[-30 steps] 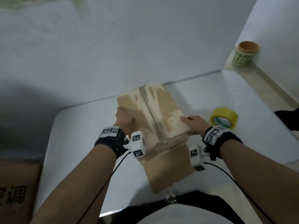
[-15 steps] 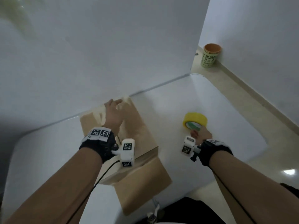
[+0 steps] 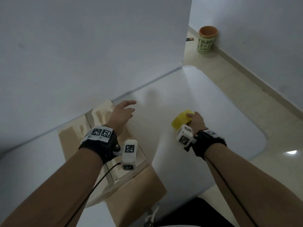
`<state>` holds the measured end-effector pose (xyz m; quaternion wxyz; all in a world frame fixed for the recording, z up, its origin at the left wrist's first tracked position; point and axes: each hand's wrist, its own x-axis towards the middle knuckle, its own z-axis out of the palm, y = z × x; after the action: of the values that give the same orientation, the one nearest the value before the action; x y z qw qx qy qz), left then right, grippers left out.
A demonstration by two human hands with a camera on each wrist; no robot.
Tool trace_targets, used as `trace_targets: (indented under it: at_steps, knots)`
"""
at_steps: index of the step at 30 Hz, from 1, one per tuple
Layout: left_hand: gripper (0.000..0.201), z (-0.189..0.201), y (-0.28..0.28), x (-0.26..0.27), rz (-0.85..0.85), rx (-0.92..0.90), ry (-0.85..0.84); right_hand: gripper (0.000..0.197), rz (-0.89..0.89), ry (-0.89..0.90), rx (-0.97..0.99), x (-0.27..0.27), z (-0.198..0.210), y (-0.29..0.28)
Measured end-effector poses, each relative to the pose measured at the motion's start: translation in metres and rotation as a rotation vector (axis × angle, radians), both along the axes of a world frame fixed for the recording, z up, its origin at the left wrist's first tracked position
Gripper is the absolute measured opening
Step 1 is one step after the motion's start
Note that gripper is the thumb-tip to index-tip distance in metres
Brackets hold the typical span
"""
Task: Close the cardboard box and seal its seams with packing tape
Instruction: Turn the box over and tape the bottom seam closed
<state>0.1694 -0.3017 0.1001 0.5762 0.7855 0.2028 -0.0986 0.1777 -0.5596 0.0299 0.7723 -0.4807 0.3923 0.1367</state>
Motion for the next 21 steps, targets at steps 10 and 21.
trace_targets:
  at_steps: [10,21]
  knots:
    - [0.039,-0.009,-0.01,-0.001,-0.023,-0.167,0.207,0.022,0.539,-0.278,-0.512,0.019,0.034,0.056]
    - [0.039,-0.031,-0.022,-0.002,0.104,-0.496,0.423,0.047,1.008,-0.37,-0.67,0.009,0.074,0.075]
